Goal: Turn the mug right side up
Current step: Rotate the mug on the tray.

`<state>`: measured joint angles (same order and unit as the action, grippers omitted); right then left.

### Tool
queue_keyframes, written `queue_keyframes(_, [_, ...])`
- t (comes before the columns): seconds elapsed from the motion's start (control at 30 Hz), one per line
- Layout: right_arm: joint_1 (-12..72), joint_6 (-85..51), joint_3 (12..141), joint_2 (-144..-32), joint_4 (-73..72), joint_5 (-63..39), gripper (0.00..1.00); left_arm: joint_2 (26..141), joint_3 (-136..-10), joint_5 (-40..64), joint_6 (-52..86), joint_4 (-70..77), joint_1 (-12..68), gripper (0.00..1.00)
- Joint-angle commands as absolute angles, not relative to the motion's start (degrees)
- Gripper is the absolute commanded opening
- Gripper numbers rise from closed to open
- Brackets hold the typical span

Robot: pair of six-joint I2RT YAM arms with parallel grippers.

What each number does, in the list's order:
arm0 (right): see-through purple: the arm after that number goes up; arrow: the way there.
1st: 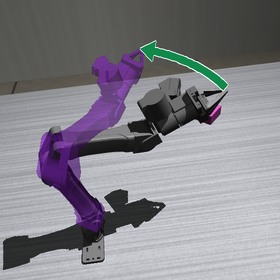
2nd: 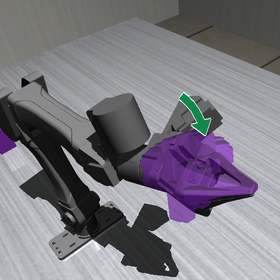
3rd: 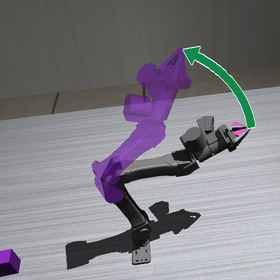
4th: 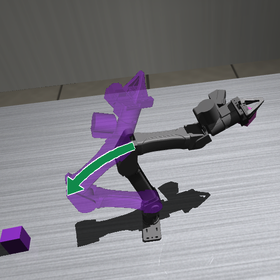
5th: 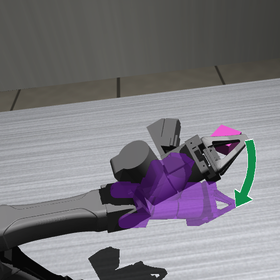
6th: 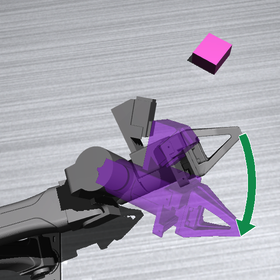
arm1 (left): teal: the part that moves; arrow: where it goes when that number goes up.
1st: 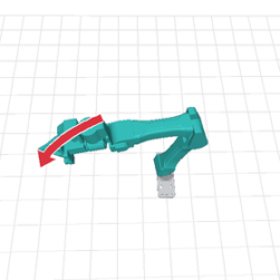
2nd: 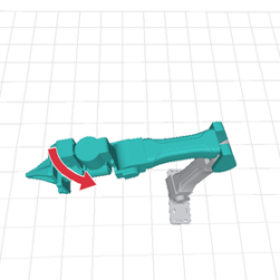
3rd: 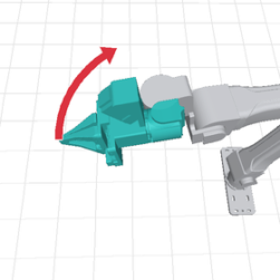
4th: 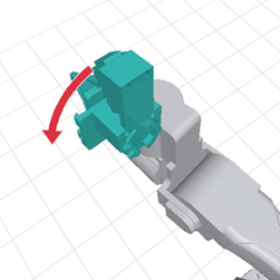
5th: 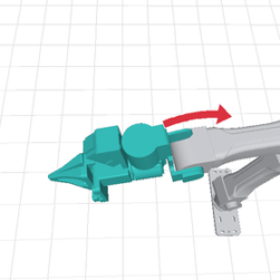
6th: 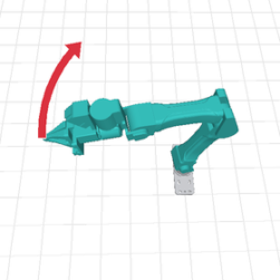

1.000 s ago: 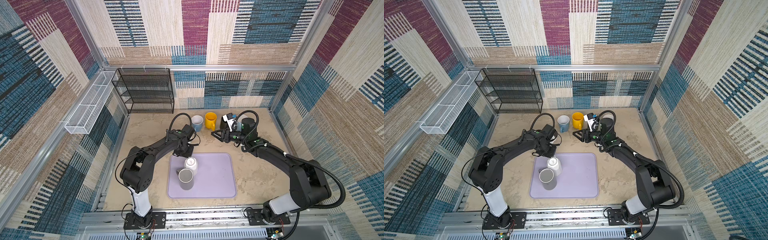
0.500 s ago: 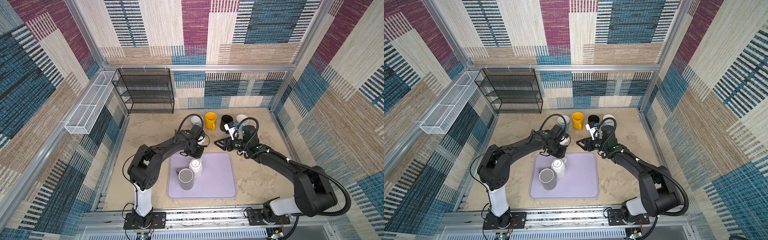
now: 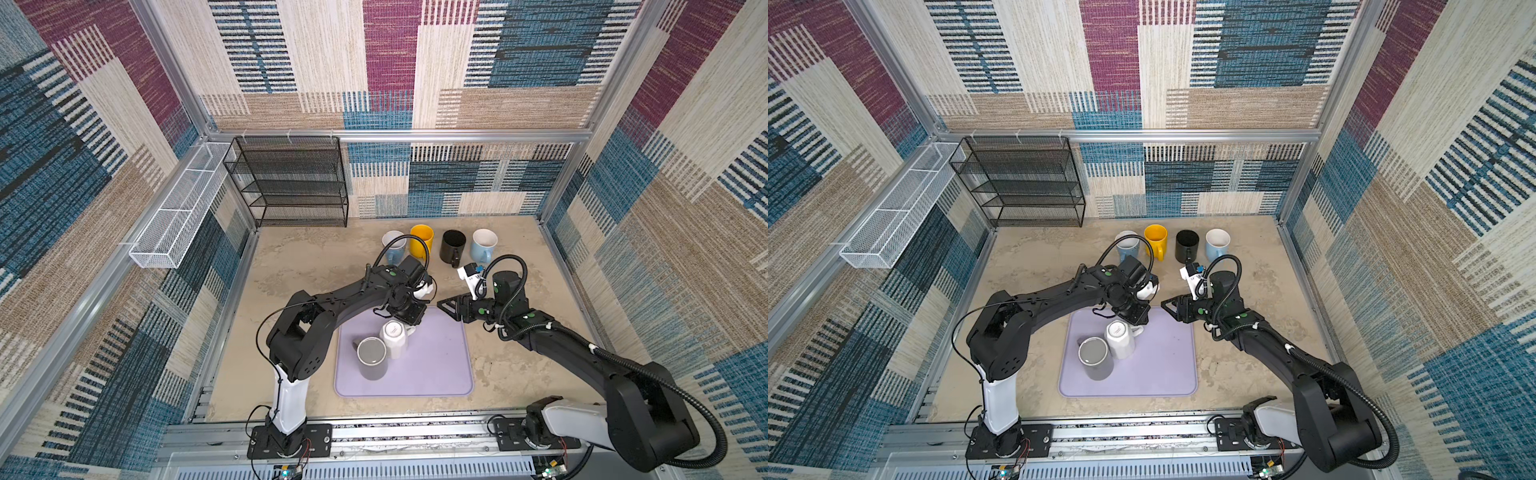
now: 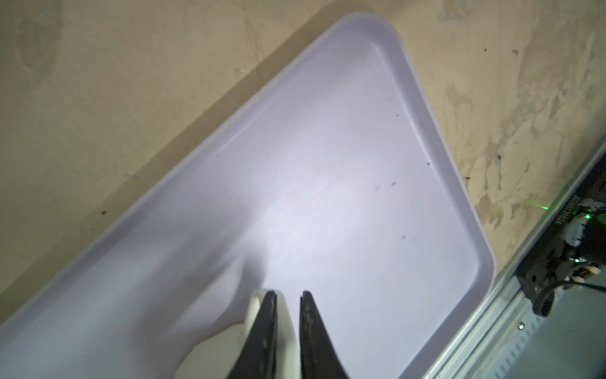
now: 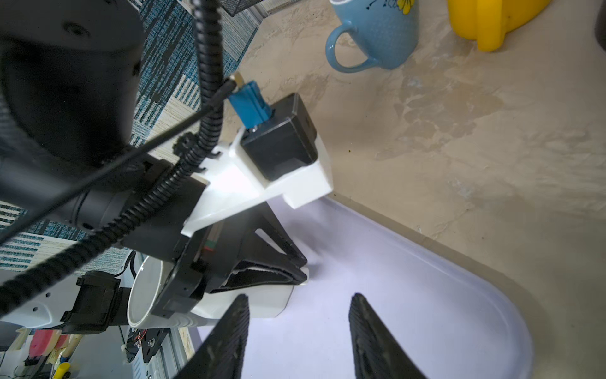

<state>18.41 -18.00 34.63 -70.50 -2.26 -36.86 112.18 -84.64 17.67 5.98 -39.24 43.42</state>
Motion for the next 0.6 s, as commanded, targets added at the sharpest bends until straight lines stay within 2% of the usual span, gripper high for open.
queue_keyframes(0.0, [18.47,-18.74,33.73,-68.85,-2.81,-35.72,0.52,111.67,-84.97,21.83,2.98,-38.97,43.82,0.15])
queue_keyframes(0.33, [18.47,-18.75,32.83,-65.52,-2.64,-34.68,0.52,111.67,-84.97,24.34,-0.07,-41.04,45.94,0.14])
queue_keyframes(0.57, [18.61,-17.1,31.44,-63.84,-2.32,-34.55,0.52,107.66,-85.98,19.85,1.57,-39.6,45.34,0.13])
